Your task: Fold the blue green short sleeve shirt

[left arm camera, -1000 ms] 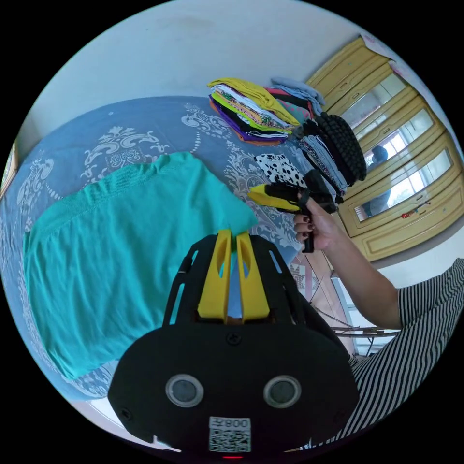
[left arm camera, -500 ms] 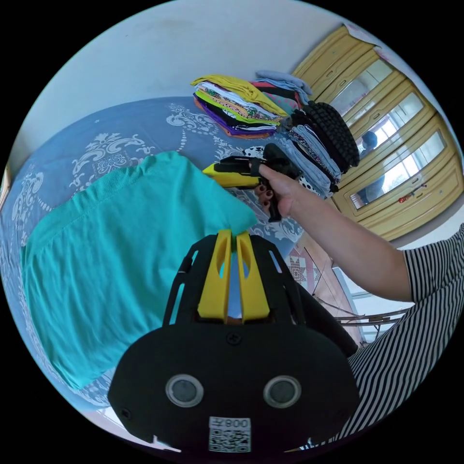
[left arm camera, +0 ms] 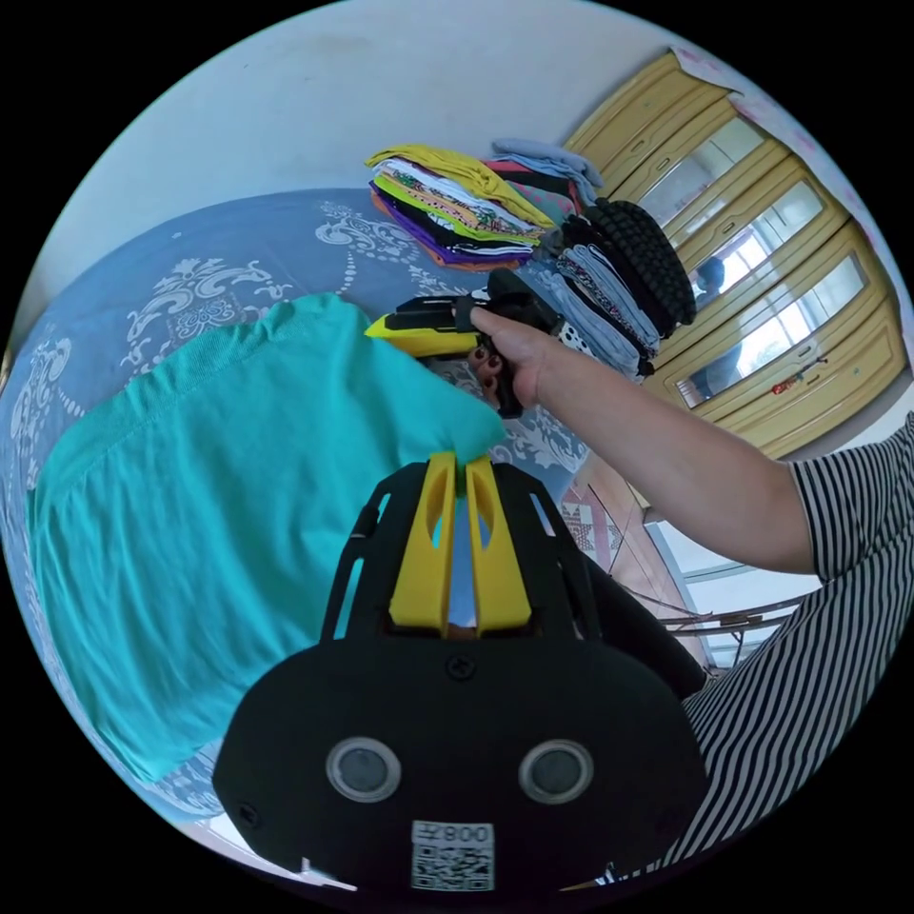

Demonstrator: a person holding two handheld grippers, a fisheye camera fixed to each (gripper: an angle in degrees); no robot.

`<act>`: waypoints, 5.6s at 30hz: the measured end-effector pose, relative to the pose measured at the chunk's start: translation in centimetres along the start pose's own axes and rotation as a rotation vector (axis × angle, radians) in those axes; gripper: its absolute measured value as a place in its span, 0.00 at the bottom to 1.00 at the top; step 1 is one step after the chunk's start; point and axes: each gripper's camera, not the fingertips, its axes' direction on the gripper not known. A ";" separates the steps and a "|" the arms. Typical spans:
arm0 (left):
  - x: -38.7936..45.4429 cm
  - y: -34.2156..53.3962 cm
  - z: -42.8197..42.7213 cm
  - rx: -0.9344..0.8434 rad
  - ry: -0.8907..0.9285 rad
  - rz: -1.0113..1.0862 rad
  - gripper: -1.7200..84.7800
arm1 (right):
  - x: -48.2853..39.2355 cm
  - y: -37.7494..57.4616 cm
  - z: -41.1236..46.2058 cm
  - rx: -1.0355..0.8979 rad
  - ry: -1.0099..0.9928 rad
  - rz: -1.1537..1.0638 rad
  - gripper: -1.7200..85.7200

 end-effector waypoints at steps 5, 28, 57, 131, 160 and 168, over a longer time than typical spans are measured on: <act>-1.7 1.7 -3.7 0.005 0.020 -0.001 0.04 | -4.1 -2.6 0.6 -0.011 0.013 0.003 0.07; -24.7 26.2 -41.9 0.387 0.190 -0.342 0.04 | -44.7 -6.4 6.1 0.048 -0.073 -0.350 0.04; -50.9 63.7 -65.2 0.687 0.280 -0.951 0.04 | -82.7 -12.5 31.5 -0.371 0.304 -0.432 0.04; -33.0 30.1 -57.3 0.166 -0.353 -0.650 0.02 | -120.4 52.8 -12.7 -0.321 1.098 -1.151 0.07; -13.5 14.8 -45.9 0.075 -0.291 -0.336 0.03 | -110.2 54.0 -5.8 -0.448 1.084 -1.200 0.02; -1.0 12.6 -45.4 0.077 -0.292 -0.072 0.07 | -103.7 48.5 -6.0 -0.428 0.903 -1.019 0.02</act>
